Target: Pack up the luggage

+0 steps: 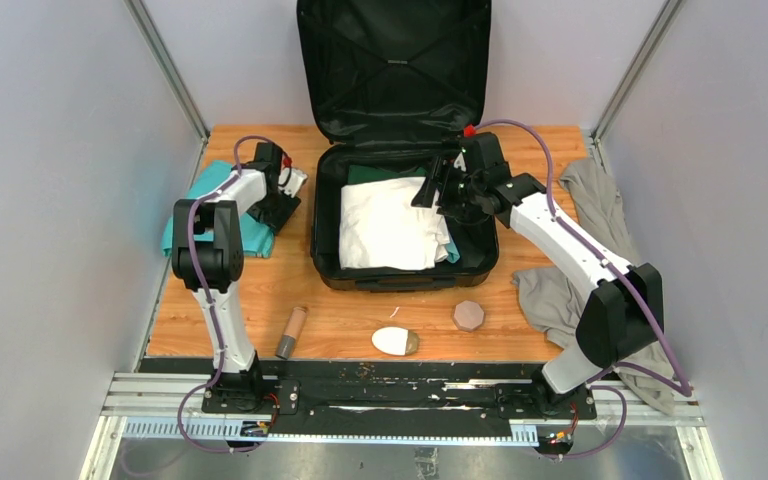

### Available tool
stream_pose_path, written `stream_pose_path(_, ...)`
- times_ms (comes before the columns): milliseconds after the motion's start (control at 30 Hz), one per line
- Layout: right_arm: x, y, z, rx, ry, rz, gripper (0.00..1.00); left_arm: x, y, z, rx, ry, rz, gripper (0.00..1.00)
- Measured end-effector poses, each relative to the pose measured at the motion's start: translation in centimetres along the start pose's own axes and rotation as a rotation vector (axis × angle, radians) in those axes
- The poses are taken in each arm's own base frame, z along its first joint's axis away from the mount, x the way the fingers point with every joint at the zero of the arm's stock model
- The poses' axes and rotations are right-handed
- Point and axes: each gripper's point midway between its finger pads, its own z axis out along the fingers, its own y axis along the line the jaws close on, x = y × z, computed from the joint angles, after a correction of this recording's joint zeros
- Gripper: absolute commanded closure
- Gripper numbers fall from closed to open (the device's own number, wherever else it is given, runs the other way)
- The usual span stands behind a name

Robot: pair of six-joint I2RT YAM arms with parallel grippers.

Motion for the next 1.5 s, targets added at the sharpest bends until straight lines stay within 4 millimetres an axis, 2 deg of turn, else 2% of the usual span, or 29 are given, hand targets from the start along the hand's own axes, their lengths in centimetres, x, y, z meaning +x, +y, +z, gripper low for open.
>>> stream_pose_path(100,0.2,-0.2,0.1,0.006,0.003,0.003,0.33,0.4,0.7,0.2,-0.028,0.013,0.007,0.91)
stream_pose_path(133,0.2,-0.2,0.1,0.007,0.004,0.005,0.33,0.6,1.1,0.3,-0.032,0.014,0.000,0.99)
stream_pose_path(300,0.2,-0.4,-0.1,0.015,-0.007,0.015,0.35,1.2,2.6,0.4,-0.006,0.013,-0.047,1.00)
stream_pose_path(433,-0.1,-0.2,-1.0,0.010,-0.030,0.013,0.36,1.0,2.5,0.0,0.071,-0.022,-0.084,1.00)
stream_pose_path(500,-0.3,0.1,-1.5,0.002,-0.045,0.011,0.36,0.7,1.7,-0.7,0.153,-0.058,-0.124,1.00)
stream_pose_path(567,-0.6,0.3,-2.0,-0.004,-0.059,0.008,0.36,0.3,0.6,-2.4,0.249,-0.100,-0.175,1.00)
stream_pose_path(667,-0.8,0.5,-2.4,-0.008,-0.071,0.007,0.36,-1.6,-1.3,-6.5,0.374,-0.195,-0.242,1.00)
stream_pose_path(767,-1.0,0.6,-2.7,-0.006,-0.080,0.006,0.36,-4.7,-2.5,-12.3,0.457,-0.339,-0.276,1.00)
stream_pose_path(867,-1.0,0.4,-2.8,-0.001,-0.086,0.007,0.36,-7.2,-3.6,-17.6,0.472,-0.468,-0.238,1.00)
stream_pose_path(933,-0.9,0.3,-2.9,0.003,-0.087,0.008,0.36,-8.1,-4.7,-19.7,0.495,-0.513,-0.218,1.00)
stream_pose_path(1000,-0.8,0.2,-3.0,0.008,-0.088,0.009,0.36,-8.7,-5.8,-21.3,0.535,-0.543,-0.211,1.00)
stream_pose_path(1167,-0.9,0.0,-3.4,0.016,-0.103,0.009,0.36,-9.8,-7.0,-23.9,0.590,-0.558,-0.249,1.00)
stream_pose_path(1233,-0.9,0.0,-3.4,0.017,-0.105,0.010,0.36,-10.8,-8.3,-25.7,0.621,-0.580,-0.240,1.00)
stream_pose_path(1367,-1.0,-0.1,-3.4,0.019,-0.107,0.012,0.36,-13.4,-12.4,-29.5,0.712,-0.630,-0.174,1.00)
stream_pose_path(1500,-1.0,-0.6,-3.3,0.027,-0.106,0.027,0.36,-15.5,-17.5,-31.1,0.795,-0.622,-0.089,1.00)
